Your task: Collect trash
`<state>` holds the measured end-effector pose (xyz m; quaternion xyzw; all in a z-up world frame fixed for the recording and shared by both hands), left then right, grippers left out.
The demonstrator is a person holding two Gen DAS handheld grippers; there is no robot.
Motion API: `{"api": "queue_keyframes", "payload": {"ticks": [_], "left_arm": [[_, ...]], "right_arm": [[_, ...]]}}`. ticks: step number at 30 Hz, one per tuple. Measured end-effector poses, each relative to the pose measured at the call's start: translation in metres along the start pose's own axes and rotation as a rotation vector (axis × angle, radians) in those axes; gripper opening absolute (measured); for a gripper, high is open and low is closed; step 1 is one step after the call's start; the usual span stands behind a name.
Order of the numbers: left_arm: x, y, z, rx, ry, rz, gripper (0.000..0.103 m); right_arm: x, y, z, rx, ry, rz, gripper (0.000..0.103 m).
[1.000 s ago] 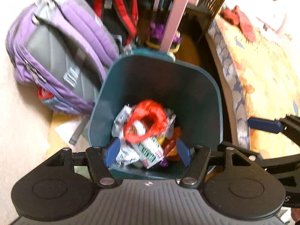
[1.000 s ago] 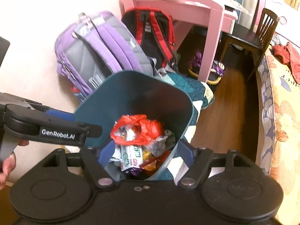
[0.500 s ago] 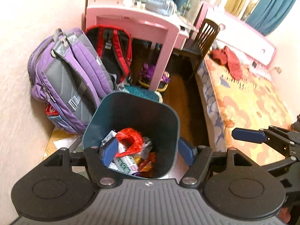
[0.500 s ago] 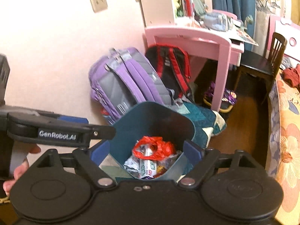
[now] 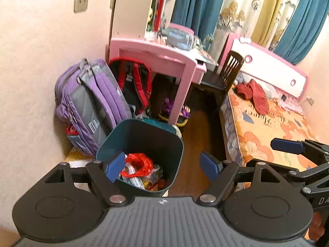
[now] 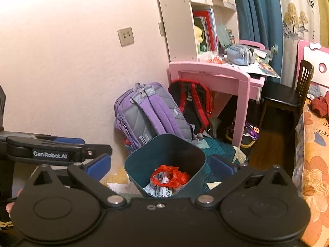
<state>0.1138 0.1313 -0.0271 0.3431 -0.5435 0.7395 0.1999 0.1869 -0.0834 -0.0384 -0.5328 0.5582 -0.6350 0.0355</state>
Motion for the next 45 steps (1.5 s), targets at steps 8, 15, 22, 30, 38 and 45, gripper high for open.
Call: {"api": "queue_keyframes", "payload": {"ticks": [8, 15, 22, 30, 38, 45], "left_arm": [[0.034, 0.005, 0.018, -0.021, -0.032, 0.095, 0.103], [0.047, 0.014, 0.025, -0.008, -0.037, 0.092, 0.103], [0.051, 0.02, 0.034, -0.026, -0.061, 0.066, 0.103], [0.052, 0.023, 0.034, -0.008, -0.074, 0.046, 0.103], [0.049, 0.026, 0.031, 0.023, -0.069, 0.015, 0.103], [0.047, 0.026, 0.032, 0.016, -0.068, -0.007, 0.103]], "right_arm": [[0.033, 0.005, 0.009, -0.032, 0.047, 0.025, 0.103], [0.051, 0.012, 0.011, -0.085, 0.049, 0.032, 0.103], [0.06, 0.014, -0.002, -0.036, 0.063, 0.053, 0.103], [0.06, 0.013, -0.007, -0.027, 0.081, 0.053, 0.103], [0.059, 0.014, -0.013, -0.011, 0.095, 0.042, 0.103], [0.057, 0.016, -0.012, -0.038, 0.111, 0.023, 0.103]]}}
Point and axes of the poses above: each gripper's, at about its wrist camera, not at the fingertips, and x roughly against the way its jaws point, z to its right, y to its underside, the point moved 3 cm from there along -x, roughly the way its jaws point, and after that the axes turned 6 degrees about -z, right-handed, at the moved point
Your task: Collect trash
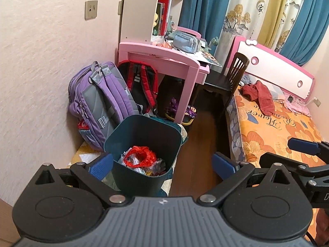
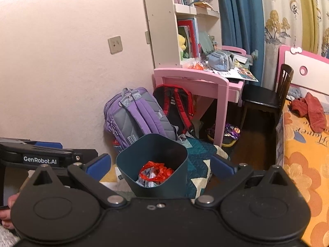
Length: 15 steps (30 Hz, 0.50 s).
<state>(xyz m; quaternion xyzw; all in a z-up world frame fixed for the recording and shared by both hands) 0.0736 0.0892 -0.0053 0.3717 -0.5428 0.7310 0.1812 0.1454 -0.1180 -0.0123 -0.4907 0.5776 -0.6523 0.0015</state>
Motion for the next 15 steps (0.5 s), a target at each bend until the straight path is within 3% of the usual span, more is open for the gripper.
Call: {"api": "queue_keyframes", "payload": {"ticks": [15], "left_arm": [[-0.016, 0.001, 0.0, -0.014, 0.036, -0.058, 0.103]], "right_arm": [[-0.003, 0.007, 0.003, -0.036, 0.065, -0.035, 0.103]]}}
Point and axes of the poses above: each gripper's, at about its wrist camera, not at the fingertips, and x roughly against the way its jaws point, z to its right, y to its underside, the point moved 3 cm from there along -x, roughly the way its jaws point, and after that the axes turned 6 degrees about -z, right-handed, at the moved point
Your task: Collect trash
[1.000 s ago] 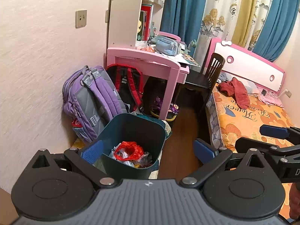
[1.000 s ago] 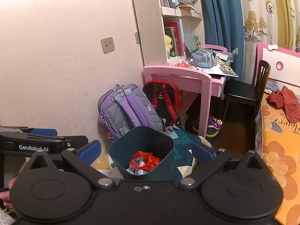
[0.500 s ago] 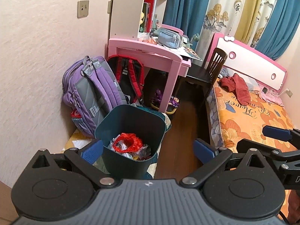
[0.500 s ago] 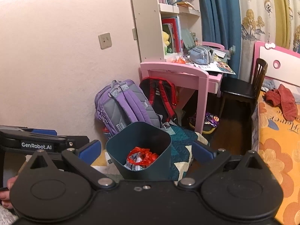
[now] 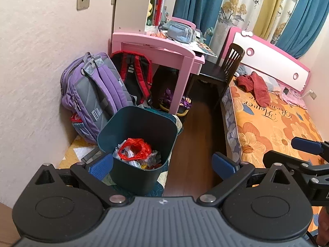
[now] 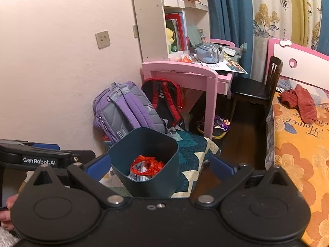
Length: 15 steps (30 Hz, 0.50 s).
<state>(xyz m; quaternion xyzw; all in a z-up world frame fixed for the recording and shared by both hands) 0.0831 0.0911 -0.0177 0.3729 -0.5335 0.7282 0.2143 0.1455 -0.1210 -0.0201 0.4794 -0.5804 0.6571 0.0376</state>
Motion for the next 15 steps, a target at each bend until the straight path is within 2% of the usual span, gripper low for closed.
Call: {"api": "queue_keyframes", "payload": {"ticks": [15], "left_arm": [[-0.016, -0.009, -0.002, -0.057, 0.044, -0.03, 0.103]], "right_arm": [[-0.008, 0.006, 0.0, -0.046, 0.05, -0.034, 0.103]]}}
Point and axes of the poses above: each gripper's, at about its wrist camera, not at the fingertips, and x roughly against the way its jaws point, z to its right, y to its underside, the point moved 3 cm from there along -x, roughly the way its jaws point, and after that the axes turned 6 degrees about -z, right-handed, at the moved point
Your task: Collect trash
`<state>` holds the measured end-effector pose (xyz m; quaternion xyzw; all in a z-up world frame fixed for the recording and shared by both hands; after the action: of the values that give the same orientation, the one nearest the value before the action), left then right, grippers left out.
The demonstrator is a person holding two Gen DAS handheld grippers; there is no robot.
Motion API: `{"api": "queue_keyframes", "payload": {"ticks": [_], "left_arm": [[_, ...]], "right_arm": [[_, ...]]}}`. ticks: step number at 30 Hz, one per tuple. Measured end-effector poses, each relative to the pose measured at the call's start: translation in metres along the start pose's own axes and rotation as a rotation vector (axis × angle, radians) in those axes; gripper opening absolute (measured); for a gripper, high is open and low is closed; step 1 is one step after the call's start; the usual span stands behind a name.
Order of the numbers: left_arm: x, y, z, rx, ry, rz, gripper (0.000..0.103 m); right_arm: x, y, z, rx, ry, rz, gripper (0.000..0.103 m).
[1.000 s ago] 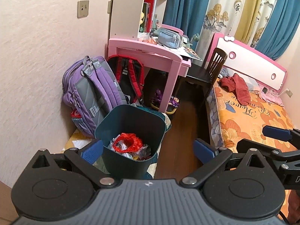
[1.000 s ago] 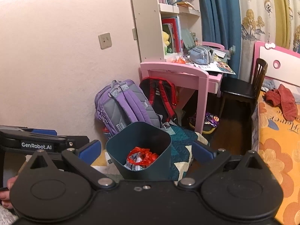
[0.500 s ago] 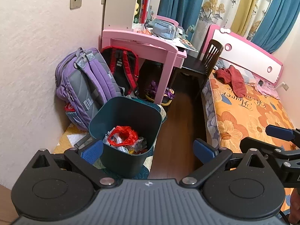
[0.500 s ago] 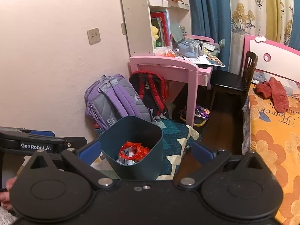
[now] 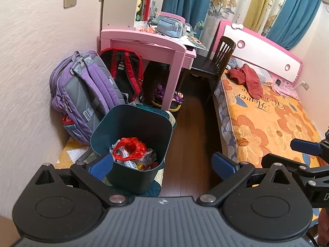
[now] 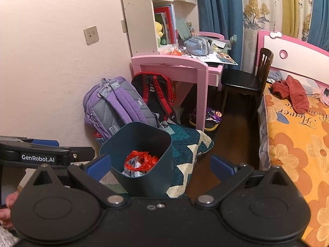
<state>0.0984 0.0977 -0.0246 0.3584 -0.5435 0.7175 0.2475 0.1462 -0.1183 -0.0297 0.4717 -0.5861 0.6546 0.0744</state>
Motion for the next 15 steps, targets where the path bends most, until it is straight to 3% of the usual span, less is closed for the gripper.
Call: {"api": "queue_keyframes", "payload": {"ticks": [15], "left_arm": [[-0.016, -0.008, -0.006, -0.056, 0.027, -0.051, 0.103]], "right_arm": [[-0.01, 0.002, 0.003, -0.052, 0.019, -0.018, 0.103]]}}
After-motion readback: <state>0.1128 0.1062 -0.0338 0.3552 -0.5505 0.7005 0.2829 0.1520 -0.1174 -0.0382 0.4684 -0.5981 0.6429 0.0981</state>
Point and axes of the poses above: each gripper's, at about its wrist camera, not at the fingertips, and x roughly against the way its jaws point, z to its right, y to its underside, the point moved 3 cm from there along -x, roughly the way its jaws point, and after that the axes turned 6 degrees about -z, right-handed, at the moved point
